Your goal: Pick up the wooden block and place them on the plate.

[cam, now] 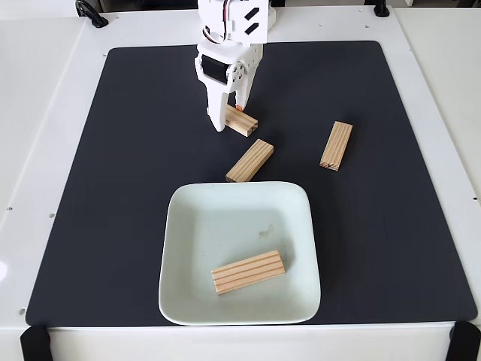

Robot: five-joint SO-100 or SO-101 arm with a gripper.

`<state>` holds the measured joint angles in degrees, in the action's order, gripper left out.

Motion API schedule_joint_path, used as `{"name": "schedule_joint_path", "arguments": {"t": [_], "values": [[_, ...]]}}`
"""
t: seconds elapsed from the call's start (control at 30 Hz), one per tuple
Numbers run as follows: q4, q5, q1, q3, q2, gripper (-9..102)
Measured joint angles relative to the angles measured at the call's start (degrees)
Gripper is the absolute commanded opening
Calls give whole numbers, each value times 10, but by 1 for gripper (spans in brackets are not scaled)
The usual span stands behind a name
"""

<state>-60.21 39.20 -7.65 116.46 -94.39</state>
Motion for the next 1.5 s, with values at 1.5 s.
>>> {"name": "schedule_joint_path", "arguments": {"t": [1.5], "values": [[-9,-65,-39,-4,-212,0]]}}
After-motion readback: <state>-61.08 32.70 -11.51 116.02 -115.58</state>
